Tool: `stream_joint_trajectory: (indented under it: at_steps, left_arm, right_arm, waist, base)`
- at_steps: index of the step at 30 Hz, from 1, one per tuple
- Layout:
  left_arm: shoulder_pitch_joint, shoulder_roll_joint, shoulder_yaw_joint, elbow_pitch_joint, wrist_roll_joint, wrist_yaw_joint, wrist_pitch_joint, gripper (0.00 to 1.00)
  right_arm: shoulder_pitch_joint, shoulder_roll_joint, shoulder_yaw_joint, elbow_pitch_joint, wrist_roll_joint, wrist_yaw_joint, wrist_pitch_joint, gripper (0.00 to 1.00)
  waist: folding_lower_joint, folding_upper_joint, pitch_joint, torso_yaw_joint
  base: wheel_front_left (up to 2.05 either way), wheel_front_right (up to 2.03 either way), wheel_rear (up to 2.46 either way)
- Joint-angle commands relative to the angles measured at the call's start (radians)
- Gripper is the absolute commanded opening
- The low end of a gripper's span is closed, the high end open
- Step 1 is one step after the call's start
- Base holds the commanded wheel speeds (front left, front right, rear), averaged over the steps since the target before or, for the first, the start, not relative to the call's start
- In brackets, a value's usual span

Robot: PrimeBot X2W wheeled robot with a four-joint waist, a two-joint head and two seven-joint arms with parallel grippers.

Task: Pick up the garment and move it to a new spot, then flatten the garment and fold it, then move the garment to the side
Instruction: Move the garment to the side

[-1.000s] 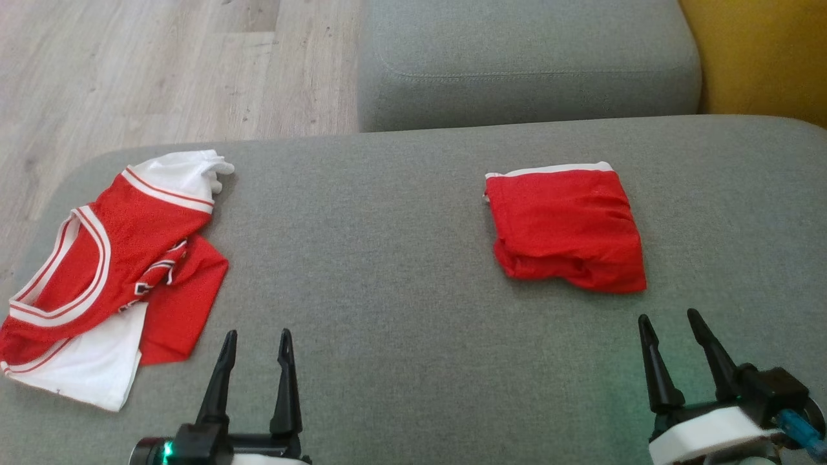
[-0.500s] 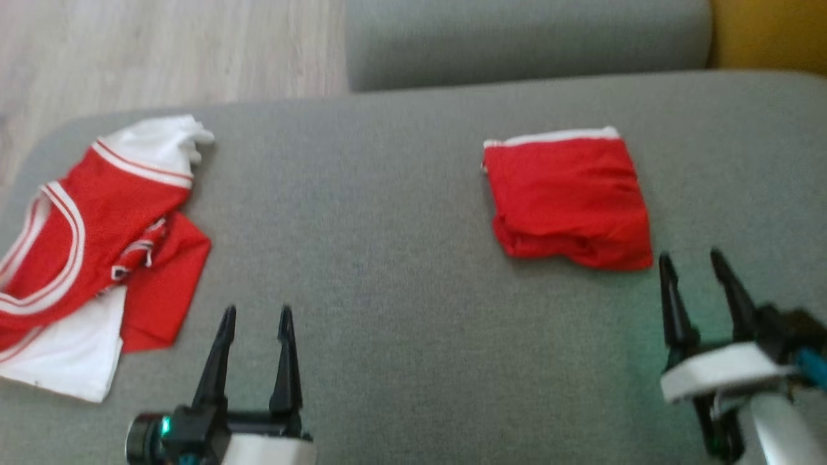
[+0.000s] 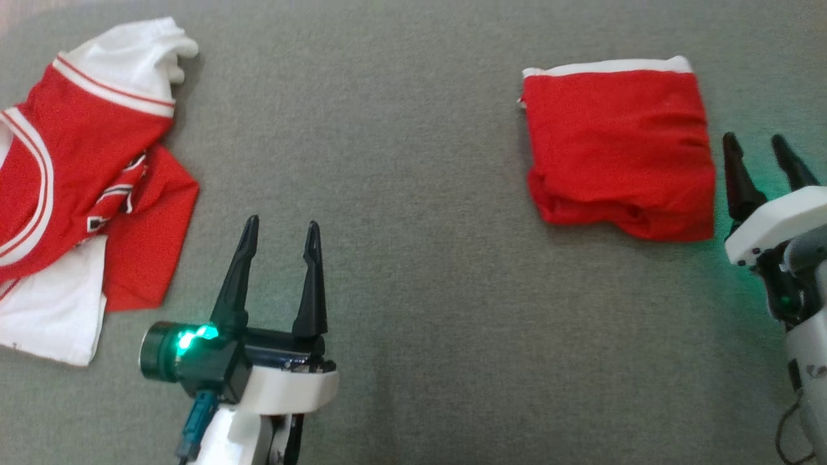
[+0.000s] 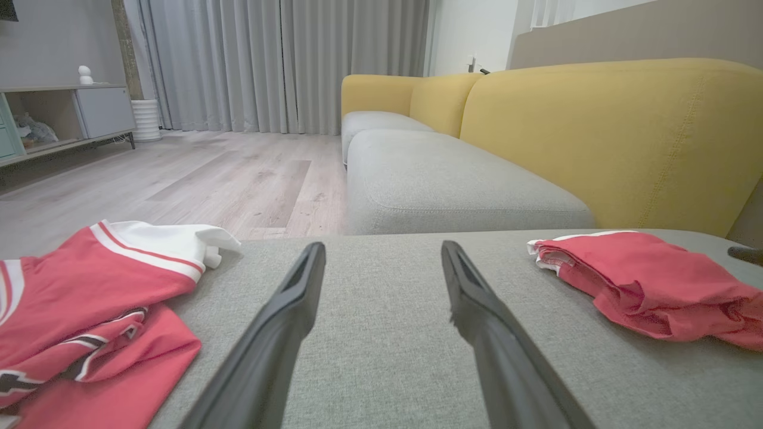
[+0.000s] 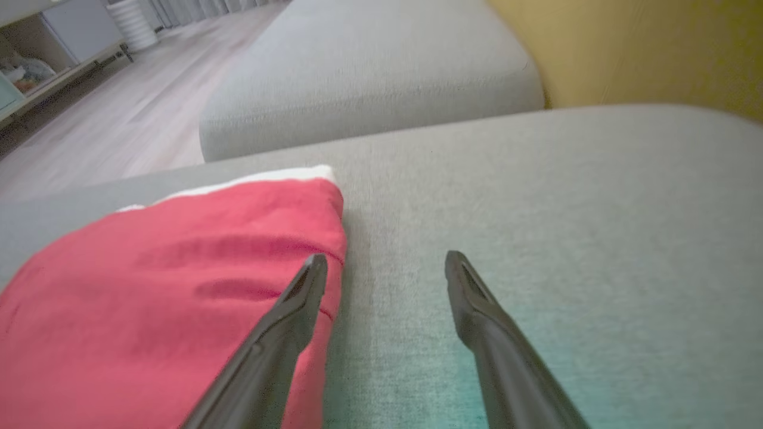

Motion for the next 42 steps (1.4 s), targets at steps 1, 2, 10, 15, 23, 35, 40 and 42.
stream_joint_trajectory:
  at_steps: [1,2,10,15,23,35,40,42]
  left_arm:
    - [-0.029,-0.001,0.02,-0.027,-0.004,0.007,-0.005,1.0]
    - [-0.033,-0.001,0.016,-0.025,-0.007,0.009,-0.005,1.0]
    - [-0.051,-0.001,0.015,-0.028,-0.025,0.027,-0.005,1.0]
    - [-0.072,-0.001,0.027,-0.033,-0.022,0.021,-0.005,1.0]
    - [-0.141,-0.001,0.04,-0.047,0.011,-0.004,-0.005,1.0]
    - [-0.251,-0.001,0.065,-0.048,0.056,-0.045,-0.005,1.0]
    - [-0.264,-0.001,0.059,-0.038,0.052,-0.05,-0.005,1.0]
    - [-0.26,-0.001,0.054,-0.032,0.047,-0.049,-0.005,1.0]
  right_arm:
    - [-0.013,-0.015,0.035,-0.011,0.031,0.007,0.024,0.98]
    - [-0.02,-0.019,0.05,0.001,0.054,0.007,0.044,0.74]
    - [-0.035,-0.059,0.132,-0.028,0.197,0.007,0.098,0.0]
    - [-0.052,-0.143,0.148,-0.067,0.204,0.007,0.092,0.0]
    - [-0.094,-0.337,0.078,-0.089,0.147,0.007,0.117,0.0]
    - [-0.128,-0.443,-0.222,-0.048,-0.068,0.007,0.105,0.17]
    - [-0.143,-0.394,-0.279,-0.07,-0.219,0.007,0.04,1.0]
    - [-0.146,-0.347,-0.299,-0.085,-0.276,0.007,-0.008,1.0]
  waist:
    - [-0.0004,0.0,0.03,0.024]
    - [-0.0004,0.0,0.036,0.028]
    - [-0.0004,0.0,0.074,0.002]
    - [-0.0004,0.0,0.116,-0.048]
    - [-0.0004,0.0,0.252,-0.117]
    - [-0.0004,0.0,0.381,-0.176]
    - [-0.0004,0.0,0.36,-0.179]
    - [-0.0004,0.0,0.332,-0.177]
  base:
    - [0.0,0.0,0.0]
    - [0.0,0.0,0.0]
    - [0.0,0.0,0.0]
    - [0.0,0.0,0.0]
    - [0.0,0.0,0.0]
    - [0.0,0.0,0.0]
    - [0.0,0.0,0.0]
    - [0.0,0.0,0.0]
